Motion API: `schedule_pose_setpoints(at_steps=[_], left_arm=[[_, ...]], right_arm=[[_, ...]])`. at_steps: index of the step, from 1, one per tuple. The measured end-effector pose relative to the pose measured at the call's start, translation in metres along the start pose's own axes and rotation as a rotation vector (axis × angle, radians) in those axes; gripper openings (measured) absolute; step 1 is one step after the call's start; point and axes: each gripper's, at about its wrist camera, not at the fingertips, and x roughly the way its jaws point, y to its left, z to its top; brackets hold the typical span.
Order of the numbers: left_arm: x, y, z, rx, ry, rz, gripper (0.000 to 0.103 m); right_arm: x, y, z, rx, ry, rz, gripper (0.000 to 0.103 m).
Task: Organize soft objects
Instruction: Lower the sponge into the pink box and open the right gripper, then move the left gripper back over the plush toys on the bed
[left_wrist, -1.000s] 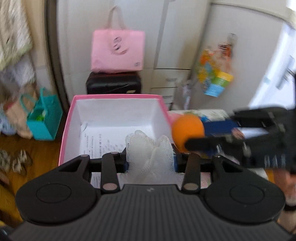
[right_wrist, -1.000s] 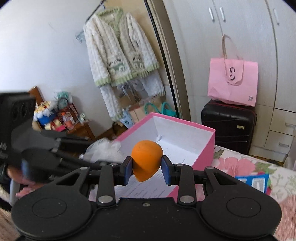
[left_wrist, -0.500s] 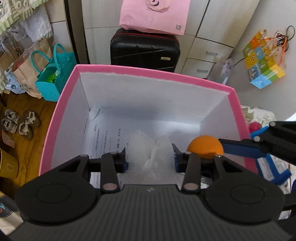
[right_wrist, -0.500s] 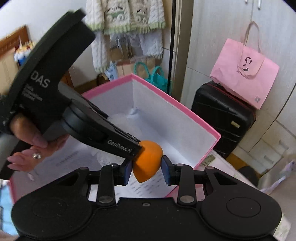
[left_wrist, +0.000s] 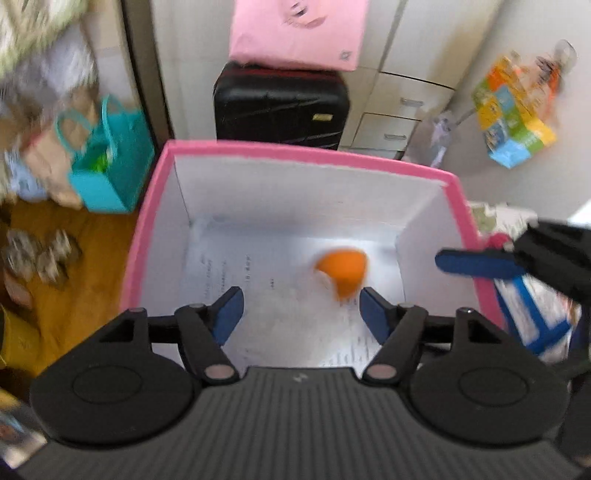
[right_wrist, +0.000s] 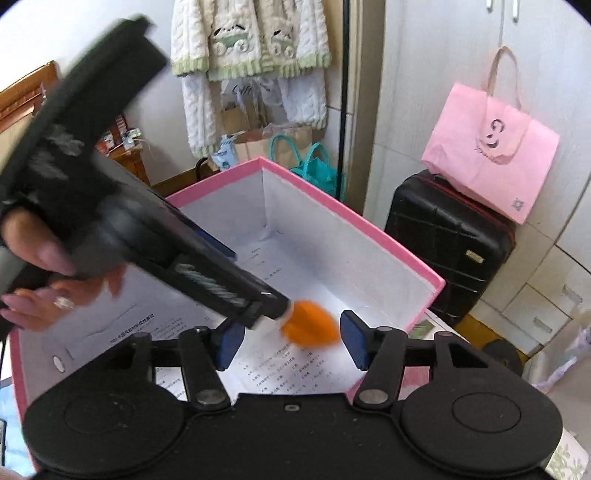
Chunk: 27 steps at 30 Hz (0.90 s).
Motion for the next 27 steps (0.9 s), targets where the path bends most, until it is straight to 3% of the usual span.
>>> schedule_pose_setpoints(at_steps=[8,15,27], left_arm=[[-0.083,-0.005,-0.017,0.059,-0.107,0.025,0.069],[-0.143,-0.028,-0.052,0.157,-0.167,0.040,0.071],[-0.215,-0.072,-0.117,0.264,-0.254,-0.037,0.089]], right_arm=[[-0.045,0.019,-0.015,0.006,-0.034,0.005,0.063],[-0.090,0.053,-0.027,-0.043,-0.055,-0.020,0.066],[-0.164,0.110,-0.057,-0.123,-0.101,-0.084,0.080]])
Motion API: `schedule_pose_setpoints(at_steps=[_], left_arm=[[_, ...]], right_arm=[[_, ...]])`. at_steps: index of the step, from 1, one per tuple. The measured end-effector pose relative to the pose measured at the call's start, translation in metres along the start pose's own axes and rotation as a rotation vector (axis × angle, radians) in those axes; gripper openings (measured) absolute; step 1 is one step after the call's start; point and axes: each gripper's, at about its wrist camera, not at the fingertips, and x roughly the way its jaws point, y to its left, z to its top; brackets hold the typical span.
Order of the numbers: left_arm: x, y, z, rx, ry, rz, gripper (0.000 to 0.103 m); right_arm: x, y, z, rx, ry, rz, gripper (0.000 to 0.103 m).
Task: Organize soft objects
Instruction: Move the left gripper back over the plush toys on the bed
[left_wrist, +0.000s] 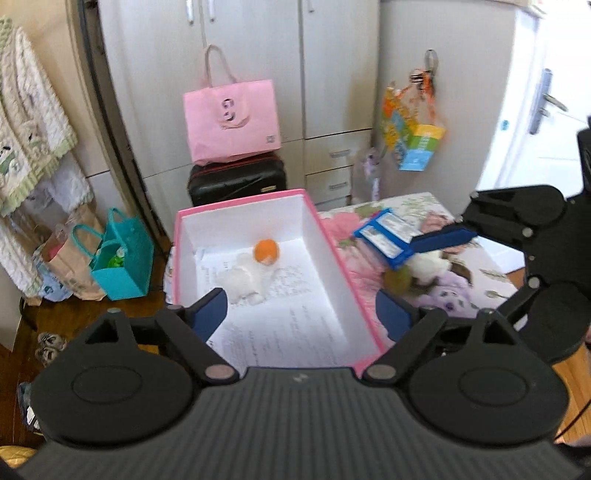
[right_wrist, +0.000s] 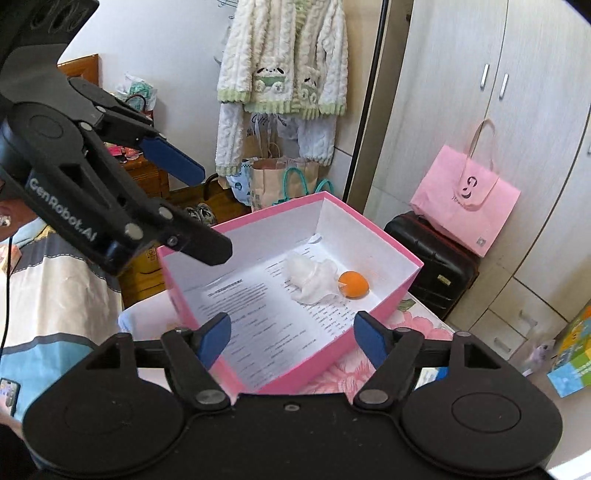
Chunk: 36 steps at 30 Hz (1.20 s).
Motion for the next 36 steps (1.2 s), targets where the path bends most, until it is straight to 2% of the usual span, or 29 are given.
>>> schedule_pose_setpoints(at_steps=[7,9,13,21,24,31,36], left_arm=[[-0.015,-0.035,-0.022,0.054,-0.021,-0.023,0.094],[-0.019,-0.041,-0.028,0.058,-0.031,-0.046,0.098],[-0.016,-0.057,-0.040,0.080,-0.035,-0.056,0.098],[0.034,-0.089,-0.052,0.089,0.075,-0.118,0.099],[0.055,-0.105,-0.055,0.126,0.097,-0.132,0.099],[0.080,-0.140,-0.056,0.164,0.036,-0.148,0.099],[0.102,-0.159,-0.055,0.159,0.000,-0.180,0.097]], right_arm=[[-0.033,0.015,-0.022,-0.025,-0.024,-0.032,0.086],[-0.039,0.016,-0.030,-0.013,-0.026,-0.041,0.088],[-0.056,0.011,-0.053,0.022,-0.045,-0.053,0.091],[-0.086,-0.002,-0.107,0.091,-0.076,-0.075,0.093],[-0.090,-0.005,-0.126,0.105,-0.081,-0.094,0.094],[-0.081,-0.021,-0.171,0.156,-0.091,-0.146,0.094],[-0.068,-0.035,-0.200,0.169,-0.154,-0.193,0.094]])
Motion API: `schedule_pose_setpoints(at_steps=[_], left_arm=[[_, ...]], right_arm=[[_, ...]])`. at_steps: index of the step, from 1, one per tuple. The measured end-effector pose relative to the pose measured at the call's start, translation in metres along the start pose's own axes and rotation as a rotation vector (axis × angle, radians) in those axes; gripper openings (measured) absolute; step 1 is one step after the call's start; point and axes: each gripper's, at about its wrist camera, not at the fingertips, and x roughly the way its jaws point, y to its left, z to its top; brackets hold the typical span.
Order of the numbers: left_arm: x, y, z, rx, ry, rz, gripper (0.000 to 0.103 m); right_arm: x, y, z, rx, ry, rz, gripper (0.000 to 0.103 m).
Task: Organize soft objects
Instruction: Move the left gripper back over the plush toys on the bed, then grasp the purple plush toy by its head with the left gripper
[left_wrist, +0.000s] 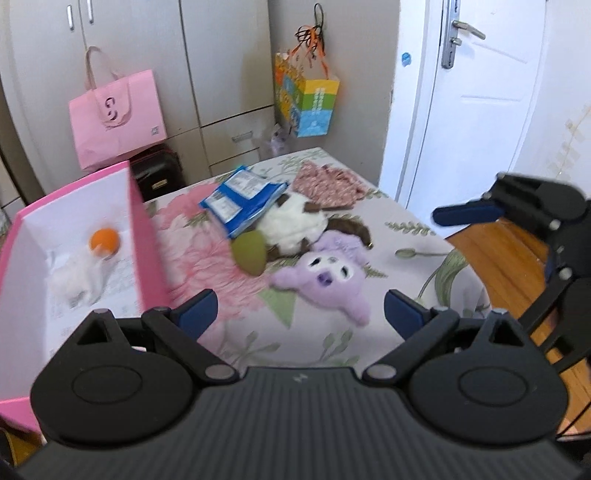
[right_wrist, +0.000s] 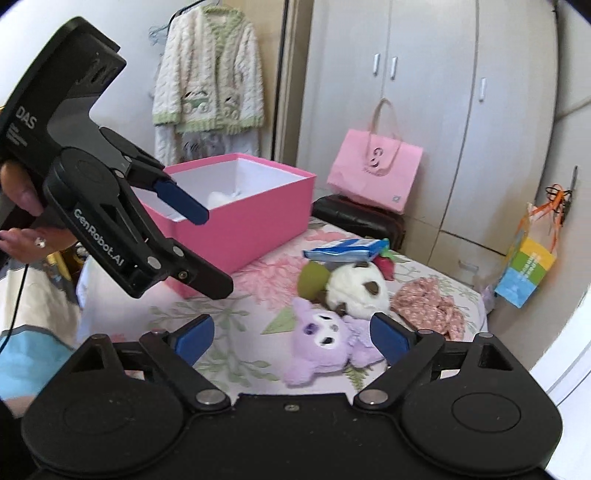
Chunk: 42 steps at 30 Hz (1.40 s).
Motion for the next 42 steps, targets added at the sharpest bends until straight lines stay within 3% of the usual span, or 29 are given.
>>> schedule_pose_setpoints(at_steps=[4,8,12,19,23,28,34,36,38,42], left_arm=[[0.029,-0.006,0.004,-0.016,-0.003,-0.033,0.096],[0.063,-0.007,0.011,-0.029,0.008,-0.072,0.092],[0.099,-0.001,0.015,-0.028,0.048,-0.102,0.086],[0.142,0.017,0.017,-0.069,0.106,-0.164,0.082],[0.146,0.022,0.012,-0.124,0.169,-0.285,0.067],[0.143,0.019,0.004,-0.186,0.168,-0.305,0.054],[0.136,0.015,0.000,-0.218,0.128,-0.304,0.053],[0.129,0.019,0.000,-0.257,0.104,-0.288,0.058],[0.119,0.018,-0.001,-0.226,0.044,-0.235,0.072],[0.109,0.016,0.001,-0.149,-0.033,-0.197,0.071]], right_arm=[[0.019,-0.011,-0.022,0.042,-0.042,-0.035,0.094],[0.050,-0.015,-0.038,0.057,-0.029,-0.082,0.094],[0.075,-0.022,-0.047,0.125,-0.015,-0.069,0.093],[0.105,-0.016,-0.051,0.137,0.025,-0.065,0.093],[0.101,-0.022,-0.056,0.176,0.007,-0.077,0.092],[0.100,-0.038,-0.063,0.259,0.037,-0.013,0.092],[0.104,-0.027,-0.067,0.286,0.003,-0.037,0.093],[0.105,-0.023,-0.070,0.295,-0.020,-0.071,0.091],[0.105,-0.016,-0.075,0.269,-0.042,-0.102,0.091],[0.104,-0.005,-0.081,0.221,-0.067,-0.133,0.092]])
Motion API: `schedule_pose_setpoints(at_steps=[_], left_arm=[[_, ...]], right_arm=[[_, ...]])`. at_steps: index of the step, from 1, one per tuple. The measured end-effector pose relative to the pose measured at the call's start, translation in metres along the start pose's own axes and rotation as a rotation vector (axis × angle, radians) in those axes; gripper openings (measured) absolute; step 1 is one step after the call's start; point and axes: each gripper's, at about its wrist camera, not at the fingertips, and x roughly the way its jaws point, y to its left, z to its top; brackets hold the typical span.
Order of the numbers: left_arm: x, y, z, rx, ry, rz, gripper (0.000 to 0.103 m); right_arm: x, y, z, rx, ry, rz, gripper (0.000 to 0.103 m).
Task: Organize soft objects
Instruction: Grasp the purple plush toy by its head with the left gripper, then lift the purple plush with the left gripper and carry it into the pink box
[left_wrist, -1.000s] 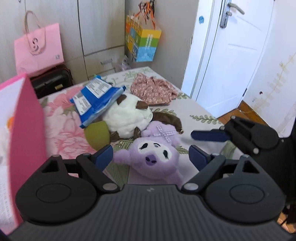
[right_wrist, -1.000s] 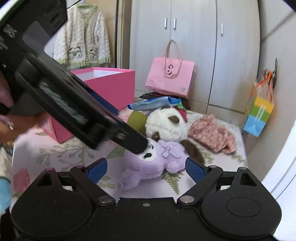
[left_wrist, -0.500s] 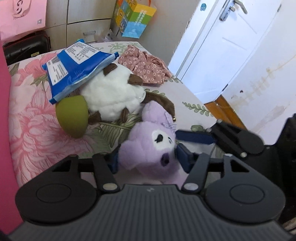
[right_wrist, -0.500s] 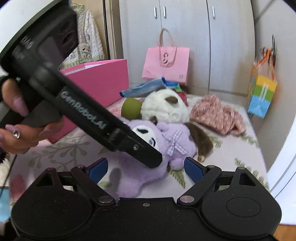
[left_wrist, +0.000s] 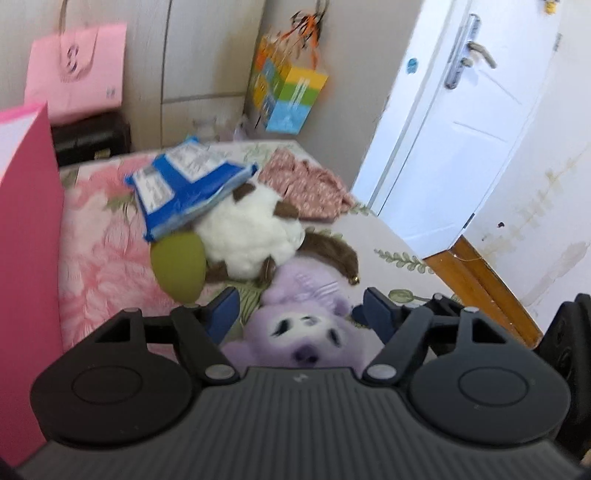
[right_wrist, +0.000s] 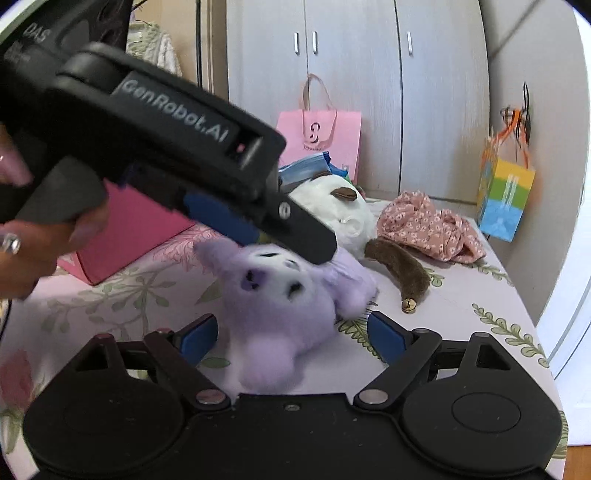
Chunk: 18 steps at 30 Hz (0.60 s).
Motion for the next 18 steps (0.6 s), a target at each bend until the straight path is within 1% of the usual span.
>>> schedule_pose_setpoints(at_steps=[1,2,3,4,5,7,8,10,11,12,14,15,18], left_arm=[[0.001,-0.001,0.000,0.015,0.001,-0.007,0.070],[0.003,-0.002,0.000,0.028,0.013,-0.002,0.064],[0.007,-0.003,0.000,0.038,0.034,0.009,0.061],[0.008,-0.003,0.000,0.042,0.048,0.013,0.058],[0.010,-0.003,-0.001,0.040,0.055,0.013,0.058],[0.014,0.001,-0.005,0.016,0.061,0.012,0.057],[0.013,0.004,-0.007,-0.003,0.055,0.008,0.055],[0.011,0.006,-0.010,-0.023,0.049,0.007,0.051],[0.010,0.006,-0.011,-0.028,0.043,0.010,0.050],[0.009,0.005,-0.013,-0.030,0.039,0.019,0.050],[0.008,0.002,-0.018,-0.040,0.024,0.038,0.049],[0.007,0.000,-0.020,-0.041,0.013,0.049,0.049],[0.002,-0.011,-0.024,0.002,-0.003,0.075,0.048]], right_arm=[[-0.001,-0.001,-0.001,0.010,-0.005,0.007,0.092],[-0.001,-0.002,-0.001,0.030,-0.011,0.014,0.092],[-0.001,-0.005,-0.001,0.053,-0.016,0.018,0.092],[-0.001,-0.007,-0.001,0.071,-0.019,0.021,0.092],[-0.001,-0.008,0.000,0.085,-0.019,0.022,0.092],[-0.002,-0.006,0.001,0.090,-0.025,0.015,0.084],[-0.002,-0.005,0.001,0.085,-0.027,0.018,0.077],[-0.002,-0.001,0.000,0.077,-0.026,0.026,0.068],[-0.002,0.003,0.000,0.065,-0.026,0.028,0.062],[-0.001,0.006,0.000,0.059,-0.027,0.025,0.062],[0.000,0.014,-0.001,0.036,-0.028,-0.012,0.060],[0.000,0.014,-0.001,0.045,-0.034,-0.018,0.060],[-0.005,0.012,-0.001,0.093,-0.049,-0.016,0.056]])
